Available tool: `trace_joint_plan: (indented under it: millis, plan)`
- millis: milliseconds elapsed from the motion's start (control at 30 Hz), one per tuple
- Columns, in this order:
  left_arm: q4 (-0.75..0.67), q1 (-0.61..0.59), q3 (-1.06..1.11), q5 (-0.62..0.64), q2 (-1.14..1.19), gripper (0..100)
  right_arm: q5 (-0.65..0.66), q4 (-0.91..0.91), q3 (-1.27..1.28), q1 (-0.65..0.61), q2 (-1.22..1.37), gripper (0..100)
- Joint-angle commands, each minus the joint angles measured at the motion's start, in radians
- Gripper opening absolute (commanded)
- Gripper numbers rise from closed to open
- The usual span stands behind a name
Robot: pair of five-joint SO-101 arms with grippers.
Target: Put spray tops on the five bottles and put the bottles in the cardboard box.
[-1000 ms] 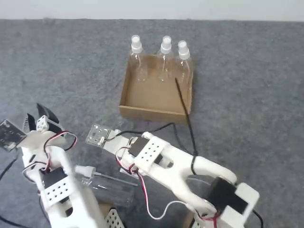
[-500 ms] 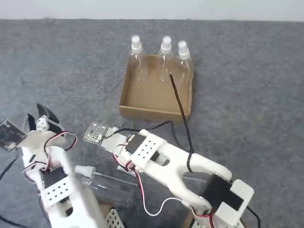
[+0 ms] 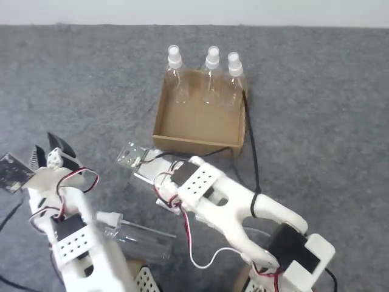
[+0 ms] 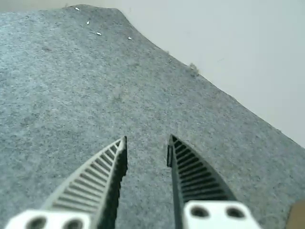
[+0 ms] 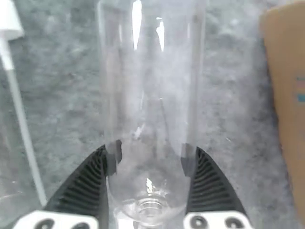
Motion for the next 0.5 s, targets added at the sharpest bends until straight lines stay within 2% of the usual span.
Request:
trace_joint_plan:
  millis: [0, 133, 467]
  plan:
    - [-0.034, -0.002, -0.045, 0.012, -0.023, 13, -0.012, 0.03, -0.054, 0.041, -0.14, 4.5]
    - [-0.034, 0.0, -0.045, 0.012, -0.023, 13, -0.087, 0.102, -0.06, 0.041, -0.236, 4.5]
    - [-0.034, 0.0, -0.045, 0.012, -0.023, 13, -0.112, 0.119, -0.052, 0.044, -0.464, 4.6]
